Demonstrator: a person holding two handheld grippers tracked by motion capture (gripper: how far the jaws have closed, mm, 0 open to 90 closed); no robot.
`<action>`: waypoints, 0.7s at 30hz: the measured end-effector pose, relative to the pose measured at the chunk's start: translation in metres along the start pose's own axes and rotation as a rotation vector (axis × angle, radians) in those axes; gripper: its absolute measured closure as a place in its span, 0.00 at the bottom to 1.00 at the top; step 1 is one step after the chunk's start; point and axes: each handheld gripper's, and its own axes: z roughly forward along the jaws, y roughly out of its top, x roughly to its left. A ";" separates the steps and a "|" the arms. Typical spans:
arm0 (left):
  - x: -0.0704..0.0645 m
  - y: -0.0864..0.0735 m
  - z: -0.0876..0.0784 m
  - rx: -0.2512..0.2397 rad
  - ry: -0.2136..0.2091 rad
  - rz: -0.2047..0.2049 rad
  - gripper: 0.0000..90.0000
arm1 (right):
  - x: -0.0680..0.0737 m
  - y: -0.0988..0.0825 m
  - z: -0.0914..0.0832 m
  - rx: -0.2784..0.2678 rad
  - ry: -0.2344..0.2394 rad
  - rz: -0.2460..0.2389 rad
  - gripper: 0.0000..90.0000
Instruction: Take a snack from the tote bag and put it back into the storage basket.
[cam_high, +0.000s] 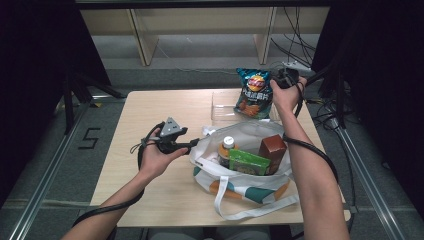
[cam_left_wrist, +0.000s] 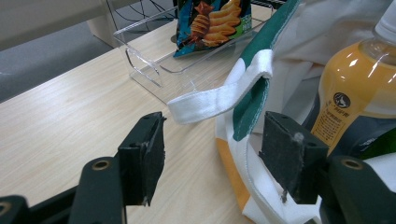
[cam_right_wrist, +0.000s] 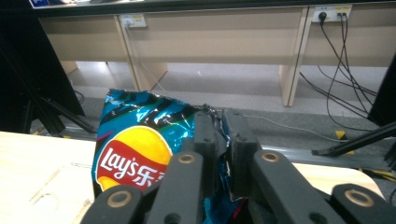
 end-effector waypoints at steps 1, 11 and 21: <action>0.000 0.000 0.000 0.000 0.001 -0.001 0.43 | 0.000 0.000 0.000 0.002 -0.001 0.007 0.92; 0.000 0.000 0.001 0.001 -0.001 0.003 0.43 | -0.002 -0.001 -0.001 0.024 -0.038 -0.028 0.71; 0.000 0.001 -0.001 -0.004 0.001 0.005 0.43 | -0.003 0.002 -0.006 0.003 -0.041 -0.036 0.55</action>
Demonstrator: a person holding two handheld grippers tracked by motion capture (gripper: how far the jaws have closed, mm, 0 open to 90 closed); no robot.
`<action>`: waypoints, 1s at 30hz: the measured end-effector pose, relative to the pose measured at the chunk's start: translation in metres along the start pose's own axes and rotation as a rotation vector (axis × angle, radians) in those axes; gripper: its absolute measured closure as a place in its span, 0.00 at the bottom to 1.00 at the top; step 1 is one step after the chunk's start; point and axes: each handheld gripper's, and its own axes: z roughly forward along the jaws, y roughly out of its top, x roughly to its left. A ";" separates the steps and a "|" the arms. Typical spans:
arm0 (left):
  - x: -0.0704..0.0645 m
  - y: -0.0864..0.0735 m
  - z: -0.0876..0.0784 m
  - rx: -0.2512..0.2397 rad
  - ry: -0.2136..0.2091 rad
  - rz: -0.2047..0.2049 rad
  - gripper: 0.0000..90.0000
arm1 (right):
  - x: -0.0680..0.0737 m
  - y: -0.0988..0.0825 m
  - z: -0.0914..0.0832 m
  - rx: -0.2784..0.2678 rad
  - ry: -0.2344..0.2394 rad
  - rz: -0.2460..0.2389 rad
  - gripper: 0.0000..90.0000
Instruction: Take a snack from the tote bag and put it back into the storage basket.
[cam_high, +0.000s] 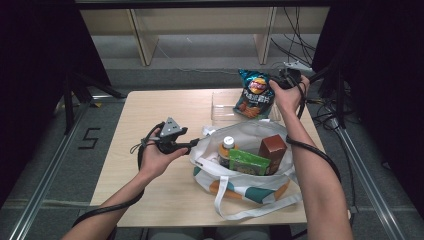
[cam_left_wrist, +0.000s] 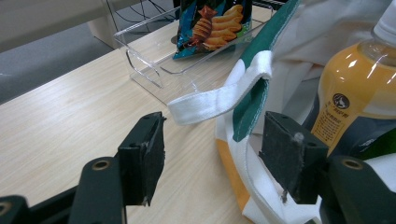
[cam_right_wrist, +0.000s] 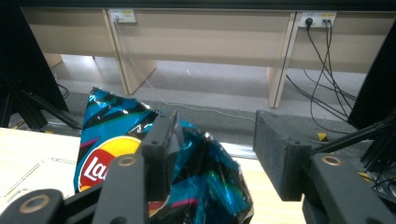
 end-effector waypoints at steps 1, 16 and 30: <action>0.000 0.000 0.000 -0.002 0.000 -0.001 0.43 | 0.000 0.001 -0.001 -0.001 0.005 0.000 0.55; -0.001 0.002 -0.002 -0.011 0.005 -0.009 0.43 | -0.005 -0.001 -0.025 0.001 0.037 0.013 0.52; -0.002 0.002 -0.003 -0.014 0.006 -0.006 0.42 | -0.005 -0.005 -0.057 0.007 0.094 0.030 0.53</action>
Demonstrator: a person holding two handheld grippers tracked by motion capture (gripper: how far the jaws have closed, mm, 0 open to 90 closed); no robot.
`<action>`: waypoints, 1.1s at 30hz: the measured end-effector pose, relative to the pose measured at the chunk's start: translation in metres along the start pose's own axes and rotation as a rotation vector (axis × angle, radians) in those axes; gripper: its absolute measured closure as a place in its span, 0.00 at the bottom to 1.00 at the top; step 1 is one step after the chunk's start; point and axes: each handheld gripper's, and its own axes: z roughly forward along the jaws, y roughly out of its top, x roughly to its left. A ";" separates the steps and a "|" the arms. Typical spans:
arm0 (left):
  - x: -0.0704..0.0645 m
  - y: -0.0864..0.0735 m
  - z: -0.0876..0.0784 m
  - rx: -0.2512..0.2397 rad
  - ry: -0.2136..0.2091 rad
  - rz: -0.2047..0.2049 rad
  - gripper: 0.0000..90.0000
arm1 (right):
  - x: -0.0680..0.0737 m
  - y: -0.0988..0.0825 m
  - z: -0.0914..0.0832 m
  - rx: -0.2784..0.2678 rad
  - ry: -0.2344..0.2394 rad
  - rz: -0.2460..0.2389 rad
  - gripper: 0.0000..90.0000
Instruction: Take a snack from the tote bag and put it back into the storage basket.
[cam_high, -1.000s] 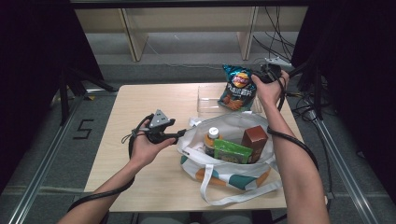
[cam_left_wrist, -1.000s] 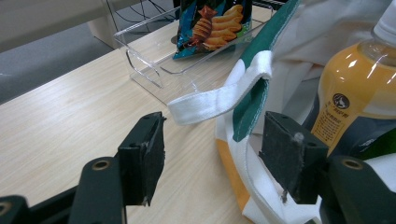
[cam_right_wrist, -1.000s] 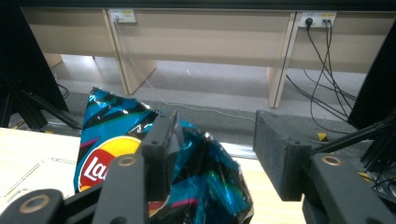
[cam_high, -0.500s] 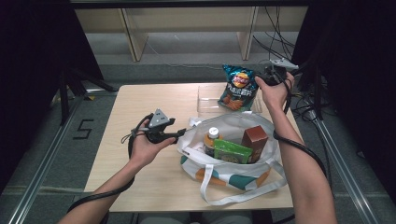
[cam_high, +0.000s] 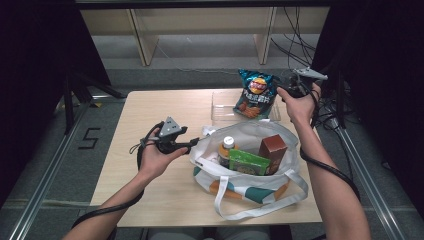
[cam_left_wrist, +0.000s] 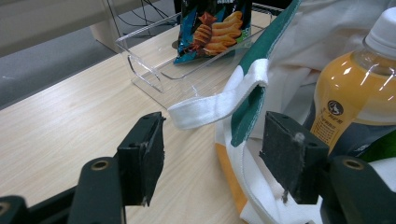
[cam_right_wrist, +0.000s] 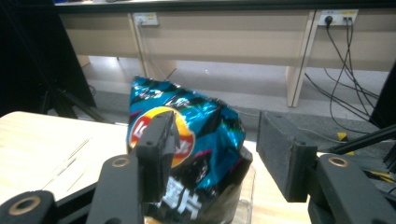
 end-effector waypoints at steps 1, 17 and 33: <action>0.000 0.000 0.000 0.000 0.000 0.001 0.42 | 0.000 0.000 -0.002 -0.003 0.001 -0.003 0.53; 0.000 0.000 -0.001 -0.005 -0.002 -0.003 0.42 | 0.010 -0.012 -0.050 -0.008 0.076 -0.017 0.54; -0.001 0.001 -0.001 -0.002 0.003 0.001 0.42 | 0.022 -0.027 -0.097 -0.005 0.133 -0.059 0.54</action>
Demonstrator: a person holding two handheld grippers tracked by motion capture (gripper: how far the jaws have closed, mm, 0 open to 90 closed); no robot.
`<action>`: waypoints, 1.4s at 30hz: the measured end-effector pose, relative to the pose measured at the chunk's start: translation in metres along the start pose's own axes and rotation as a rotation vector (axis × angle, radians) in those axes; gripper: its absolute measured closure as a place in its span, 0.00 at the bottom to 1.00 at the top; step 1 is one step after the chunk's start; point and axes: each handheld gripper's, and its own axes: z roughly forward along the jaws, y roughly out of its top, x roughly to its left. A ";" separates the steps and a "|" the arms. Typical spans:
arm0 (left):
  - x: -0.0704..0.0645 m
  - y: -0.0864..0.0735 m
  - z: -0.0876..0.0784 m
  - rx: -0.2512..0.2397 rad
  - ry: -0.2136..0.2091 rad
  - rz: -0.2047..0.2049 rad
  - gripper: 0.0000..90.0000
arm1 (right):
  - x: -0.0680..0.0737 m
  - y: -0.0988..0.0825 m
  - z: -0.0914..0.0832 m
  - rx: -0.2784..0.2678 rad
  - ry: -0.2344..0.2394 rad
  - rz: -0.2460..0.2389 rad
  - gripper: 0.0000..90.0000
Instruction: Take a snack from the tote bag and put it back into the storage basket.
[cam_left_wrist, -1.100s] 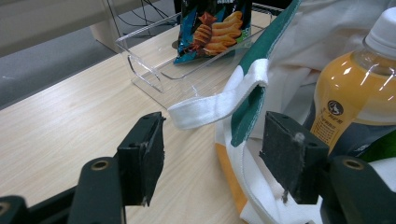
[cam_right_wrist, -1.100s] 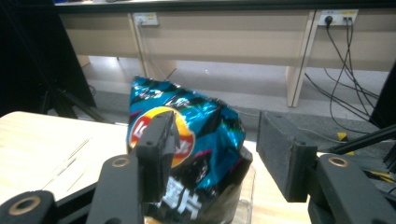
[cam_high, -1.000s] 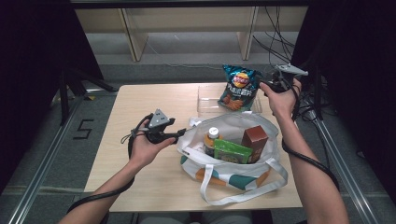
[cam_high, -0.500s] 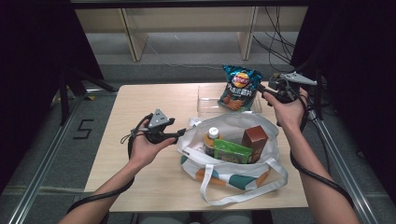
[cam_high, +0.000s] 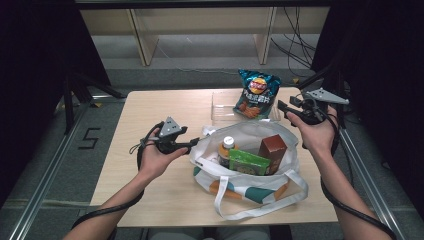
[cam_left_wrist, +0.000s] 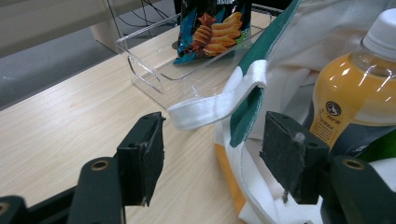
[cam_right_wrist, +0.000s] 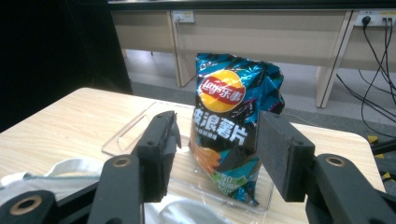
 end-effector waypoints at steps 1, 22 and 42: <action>0.000 0.000 0.000 0.000 0.000 -0.001 0.42 | 0.002 -0.001 -0.003 0.012 0.005 0.019 0.54; 0.000 0.001 0.001 -0.006 -0.013 0.003 0.42 | 0.023 -0.031 -0.047 0.015 0.046 0.025 0.53; 0.001 0.002 -0.001 -0.014 -0.002 -0.005 0.42 | 0.038 -0.033 -0.061 -0.004 0.097 0.026 0.48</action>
